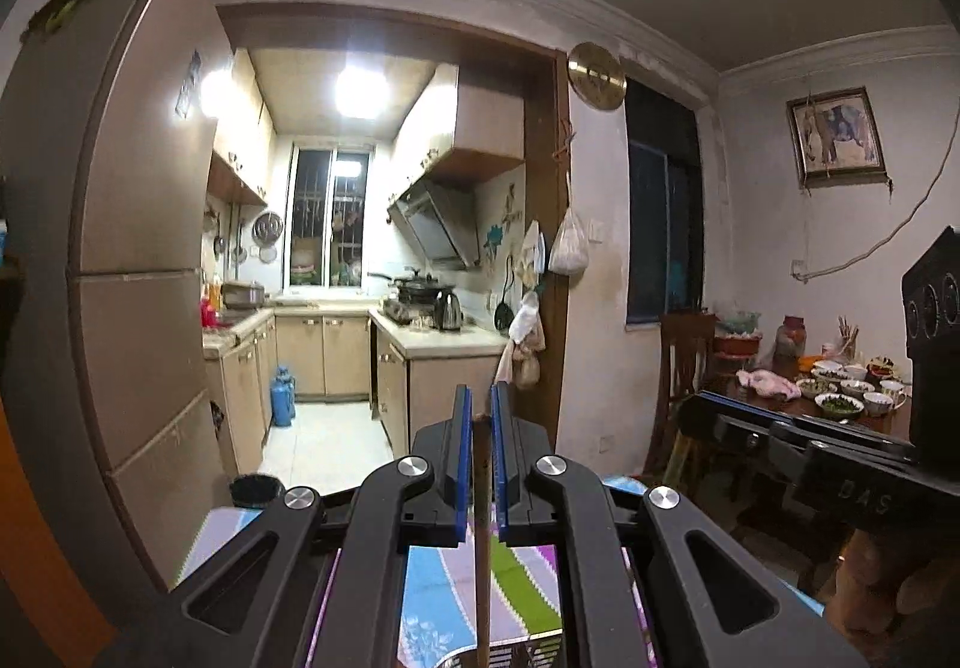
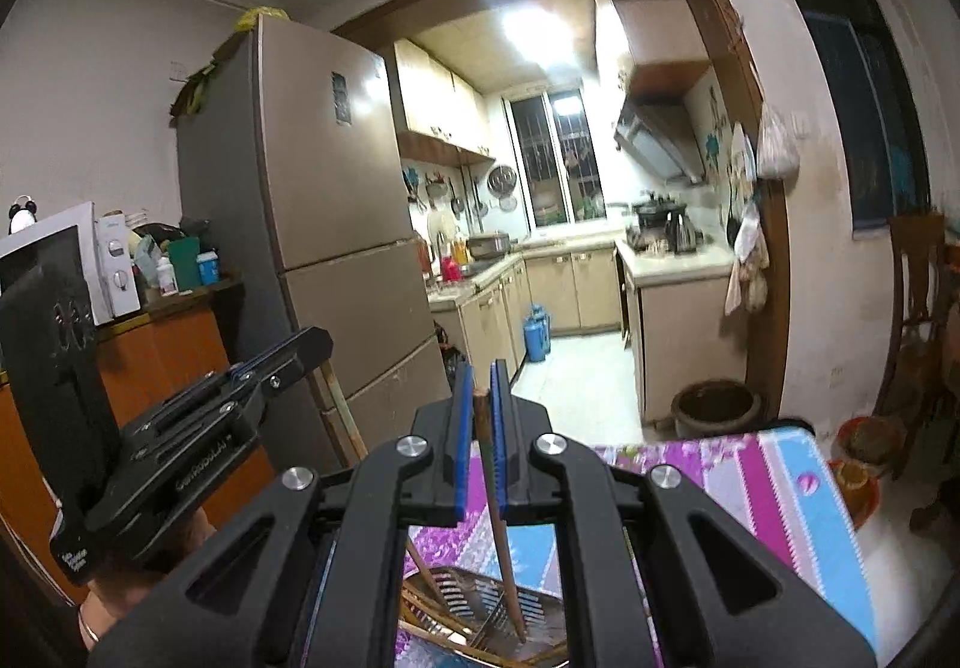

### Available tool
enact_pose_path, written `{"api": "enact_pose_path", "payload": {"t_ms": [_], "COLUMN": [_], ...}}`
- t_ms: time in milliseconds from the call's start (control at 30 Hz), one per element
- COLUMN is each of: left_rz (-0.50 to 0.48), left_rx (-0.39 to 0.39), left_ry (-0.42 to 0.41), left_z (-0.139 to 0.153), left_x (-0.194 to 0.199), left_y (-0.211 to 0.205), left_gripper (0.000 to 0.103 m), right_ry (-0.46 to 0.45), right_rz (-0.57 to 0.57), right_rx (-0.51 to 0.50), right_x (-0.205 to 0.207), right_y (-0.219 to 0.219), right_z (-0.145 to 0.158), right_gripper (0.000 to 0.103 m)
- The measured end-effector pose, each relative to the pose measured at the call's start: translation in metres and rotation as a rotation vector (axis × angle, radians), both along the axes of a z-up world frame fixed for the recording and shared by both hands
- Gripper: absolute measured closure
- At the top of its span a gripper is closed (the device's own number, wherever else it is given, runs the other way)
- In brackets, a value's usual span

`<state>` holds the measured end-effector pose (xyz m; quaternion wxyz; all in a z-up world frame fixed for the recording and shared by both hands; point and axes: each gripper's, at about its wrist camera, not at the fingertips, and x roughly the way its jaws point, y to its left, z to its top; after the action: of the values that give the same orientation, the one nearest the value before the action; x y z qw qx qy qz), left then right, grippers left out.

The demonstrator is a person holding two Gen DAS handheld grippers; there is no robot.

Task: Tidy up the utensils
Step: 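Lower the left tool's chopstick into the holder while the right tool inserts its own, then open both tools over the holder and pull them back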

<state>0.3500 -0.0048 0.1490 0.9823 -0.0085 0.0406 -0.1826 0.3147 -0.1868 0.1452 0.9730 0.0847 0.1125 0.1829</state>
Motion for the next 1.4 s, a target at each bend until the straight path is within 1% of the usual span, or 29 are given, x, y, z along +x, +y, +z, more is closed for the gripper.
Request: {"api": "enact_pose_path", "payload": {"t_ms": [133,200,333,367,433,467,633,700,833,1033,1133,1233,1300,1333,1367,1400], "left_rz": [-0.005,-0.001,0.008,0.017,0.025,0.032,0.090,0.126,0.194,0.302,0.365,0.398,0.401,0.388,0.359,0.337], "left_rx": [0.002,0.016,0.031,0.036,0.055,0.064,0.094,0.114,0.152,0.238,0.287,0.331,0.332,0.319,0.297,0.283], "left_ry": [0.050,0.078,0.146,0.154,0.160,0.160,0.117,0.080,0.033,-0.037,-0.064,-0.067,-0.042,-0.021,0.010,0.034], "left_z": [-0.025,-0.039,-0.063,-0.068,-0.071,-0.071,-0.058,-0.049,-0.038,-0.033,-0.037,-0.043,-0.049,-0.053,-0.059,-0.063], "left_x": [0.010,0.015,0.024,0.024,0.023,0.022,0.006,-0.006,-0.029,-0.075,-0.101,-0.121,-0.140,-0.148,-0.162,-0.172], "left_y": [-0.001,-0.004,-0.006,-0.006,-0.006,-0.005,0.002,0.005,0.012,0.016,0.017,0.015,0.020,0.022,0.028,0.031], "left_gripper": [0.095,0.095,0.095,0.095,0.095,0.095,0.095,0.095,0.095,0.095,0.095,0.094,0.082,0.071,0.068,0.068], "right_ry": [0.030,0.053,0.088,0.092,0.088,0.083,0.028,0.007,-0.028,-0.025,-0.022,-0.007,0.012,0.021,0.030,0.040], "right_rz": [-0.003,0.003,0.005,0.003,-0.012,-0.017,-0.034,-0.041,-0.052,-0.055,-0.061,-0.066,-0.077,-0.083,-0.088,-0.095], "right_rx": [-0.018,-0.032,-0.067,-0.070,-0.069,-0.060,-0.054,-0.052,-0.062,-0.079,-0.101,-0.138,-0.181,-0.197,-0.216,-0.239], "right_x": [0.008,0.011,0.015,0.015,0.012,0.010,-0.011,-0.022,-0.050,-0.084,-0.102,-0.121,-0.139,-0.147,-0.156,-0.168], "right_y": [0.009,0.015,0.022,0.022,0.019,0.016,0.004,-0.002,-0.015,-0.029,-0.034,-0.040,-0.047,-0.050,-0.055,-0.061], "right_z": [-0.020,-0.031,-0.045,-0.046,-0.045,-0.043,-0.024,-0.016,-0.005,-0.006,-0.011,-0.020,-0.029,-0.034,-0.040,-0.047], "right_gripper": [0.098,0.098,0.097,0.095,0.084,0.075,0.075,0.075,0.075,0.075,0.073,0.073,0.073,0.073,0.072,0.070]}}
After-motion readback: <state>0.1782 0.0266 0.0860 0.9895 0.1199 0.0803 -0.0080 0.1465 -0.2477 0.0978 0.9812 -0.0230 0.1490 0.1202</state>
